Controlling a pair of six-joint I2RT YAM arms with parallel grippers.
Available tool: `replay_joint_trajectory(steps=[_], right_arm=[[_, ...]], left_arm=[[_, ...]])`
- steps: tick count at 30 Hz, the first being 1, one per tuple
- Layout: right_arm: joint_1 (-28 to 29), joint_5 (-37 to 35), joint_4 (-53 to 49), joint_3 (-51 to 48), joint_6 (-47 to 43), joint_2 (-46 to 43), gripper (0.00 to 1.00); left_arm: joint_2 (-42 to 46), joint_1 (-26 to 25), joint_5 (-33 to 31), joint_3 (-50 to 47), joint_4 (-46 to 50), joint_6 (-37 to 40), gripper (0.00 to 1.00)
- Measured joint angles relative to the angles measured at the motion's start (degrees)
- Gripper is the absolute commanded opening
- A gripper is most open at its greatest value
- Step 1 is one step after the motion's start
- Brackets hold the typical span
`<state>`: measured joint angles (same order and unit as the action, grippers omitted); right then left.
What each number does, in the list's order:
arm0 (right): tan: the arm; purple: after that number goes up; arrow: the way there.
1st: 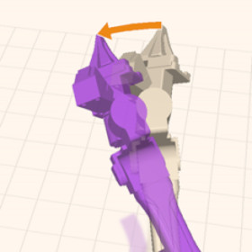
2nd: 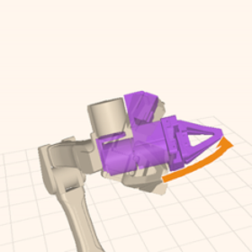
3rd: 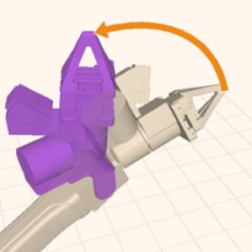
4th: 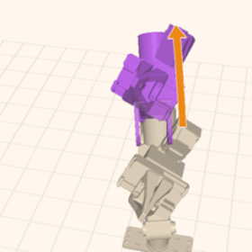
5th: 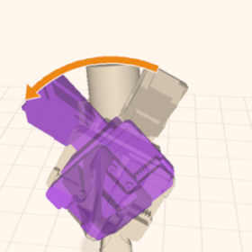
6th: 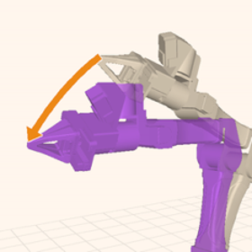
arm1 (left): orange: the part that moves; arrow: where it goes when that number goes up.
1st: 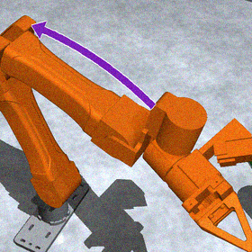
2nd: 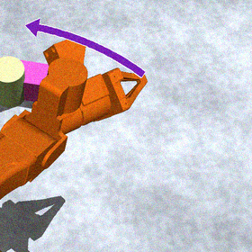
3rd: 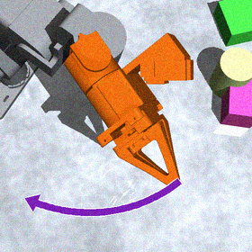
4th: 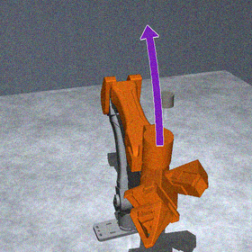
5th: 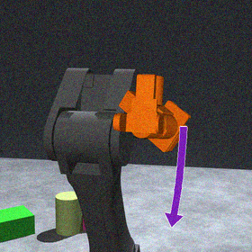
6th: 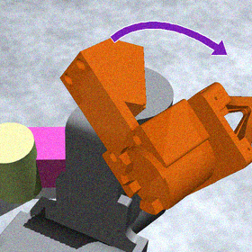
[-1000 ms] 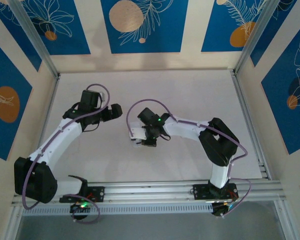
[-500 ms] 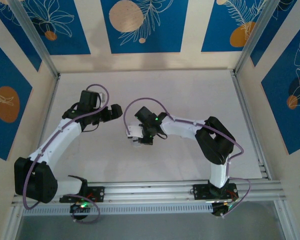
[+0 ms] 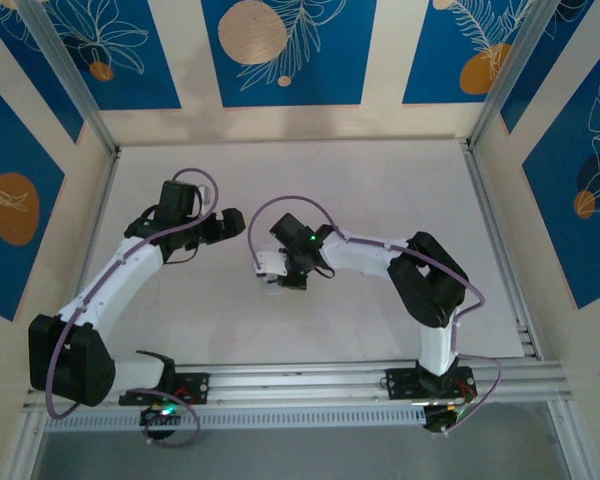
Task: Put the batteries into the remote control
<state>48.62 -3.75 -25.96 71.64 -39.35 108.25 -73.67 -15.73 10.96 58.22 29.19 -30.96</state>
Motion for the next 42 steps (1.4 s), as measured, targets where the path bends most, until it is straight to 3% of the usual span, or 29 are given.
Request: replay_joint_trajectory(steps=[18,33,36,42], right_arm=[[0.0,0.1,0.9,0.3,0.5,1.4,0.11],[0.1,-0.6,1.3,0.6,0.5,1.7,0.21],[0.1,-0.6,1.6,0.6,0.6,1.7,0.28],[0.1,-0.6,1.6,0.6,0.5,1.7,0.3]], left_arm=[[0.0,0.0,0.0,-0.9,-0.5,0.0,1.0],[0.1,0.0,0.0,-1.6,-1.3,0.0,1.0],[0.1,0.0,0.0,-1.6,-1.3,0.0,1.0],[0.7,0.0,0.0,-1.6,-1.3,0.0,1.0]])
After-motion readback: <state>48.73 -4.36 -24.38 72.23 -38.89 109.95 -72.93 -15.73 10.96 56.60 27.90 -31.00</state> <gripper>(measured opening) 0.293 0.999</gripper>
